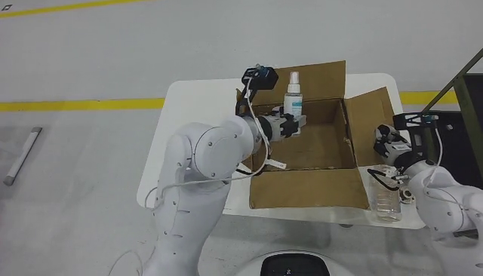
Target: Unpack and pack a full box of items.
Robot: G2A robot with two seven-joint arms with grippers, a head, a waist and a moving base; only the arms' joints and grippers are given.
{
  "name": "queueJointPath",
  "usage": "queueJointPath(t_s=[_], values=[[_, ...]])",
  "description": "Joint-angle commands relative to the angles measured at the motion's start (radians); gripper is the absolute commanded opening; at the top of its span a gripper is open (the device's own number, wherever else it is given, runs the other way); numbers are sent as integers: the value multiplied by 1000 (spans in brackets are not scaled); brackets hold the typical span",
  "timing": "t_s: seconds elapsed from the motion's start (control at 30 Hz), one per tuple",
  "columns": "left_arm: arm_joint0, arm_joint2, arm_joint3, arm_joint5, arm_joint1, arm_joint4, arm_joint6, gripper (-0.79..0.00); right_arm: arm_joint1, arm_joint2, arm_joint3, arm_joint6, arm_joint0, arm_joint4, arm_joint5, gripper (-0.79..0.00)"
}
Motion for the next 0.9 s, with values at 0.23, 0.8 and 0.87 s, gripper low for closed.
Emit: queueJointPath(t_s=[0.23, 0.8, 0.87], values=[[-65, 168, 321, 95, -25, 119, 79, -785, 1, 25, -58, -1, -53, 0, 40, -785], [-117, 232, 494, 91, -51, 136, 134, -785, 1, -12, -79, 2, -8, 2, 57, -785], [-117, 232, 494, 91, -51, 136, 134, -785, 2, -17, -73, 4, -1, -1, 54, -785]])
